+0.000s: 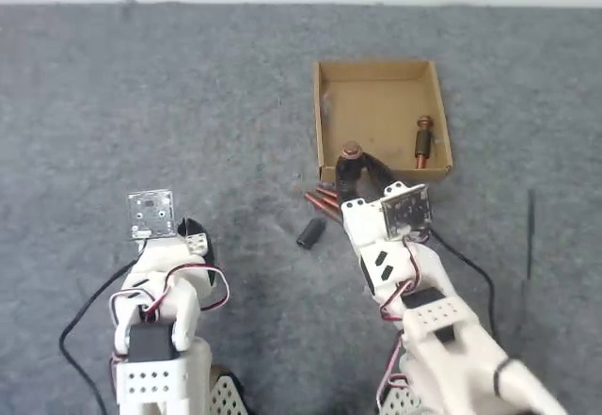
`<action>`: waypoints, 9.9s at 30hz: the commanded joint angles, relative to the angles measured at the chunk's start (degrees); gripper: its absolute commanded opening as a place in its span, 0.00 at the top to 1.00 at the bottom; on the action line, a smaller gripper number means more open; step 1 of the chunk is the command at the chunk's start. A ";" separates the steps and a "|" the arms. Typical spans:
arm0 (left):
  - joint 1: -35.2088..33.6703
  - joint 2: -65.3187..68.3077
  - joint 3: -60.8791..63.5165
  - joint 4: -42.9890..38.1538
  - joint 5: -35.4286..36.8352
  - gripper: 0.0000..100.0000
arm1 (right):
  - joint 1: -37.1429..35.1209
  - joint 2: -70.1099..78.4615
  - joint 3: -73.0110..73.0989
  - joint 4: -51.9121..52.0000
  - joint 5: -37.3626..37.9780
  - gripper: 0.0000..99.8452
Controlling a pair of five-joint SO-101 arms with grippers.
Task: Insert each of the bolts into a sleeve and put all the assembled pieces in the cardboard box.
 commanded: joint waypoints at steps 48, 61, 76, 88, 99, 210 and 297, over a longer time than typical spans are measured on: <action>2.64 0.62 -0.48 0.62 -0.70 0.99 | 16.40 54.73 -75.34 58.51 0.18 0.99; 2.64 0.62 -0.48 0.62 -0.70 0.99 | 17.71 55.43 -79.12 65.36 -2.73 0.83; 2.64 0.53 -0.48 0.62 -0.70 0.99 | 17.80 44.97 -81.76 85.32 -2.64 0.92; 2.64 0.53 -0.48 0.62 -0.70 0.99 | 17.63 37.76 -78.59 110.29 4.92 0.99; 2.64 0.53 -0.48 0.70 -0.70 0.99 | 17.71 32.31 -62.15 109.76 13.80 0.99; -2.64 0.35 -0.57 -3.87 -21.54 0.99 | 33.19 10.07 -26.90 72.22 4.57 0.99; 40.00 116.48 -78.99 2.11 -60.40 0.93 | 36.62 21.41 -31.65 65.80 7.03 0.99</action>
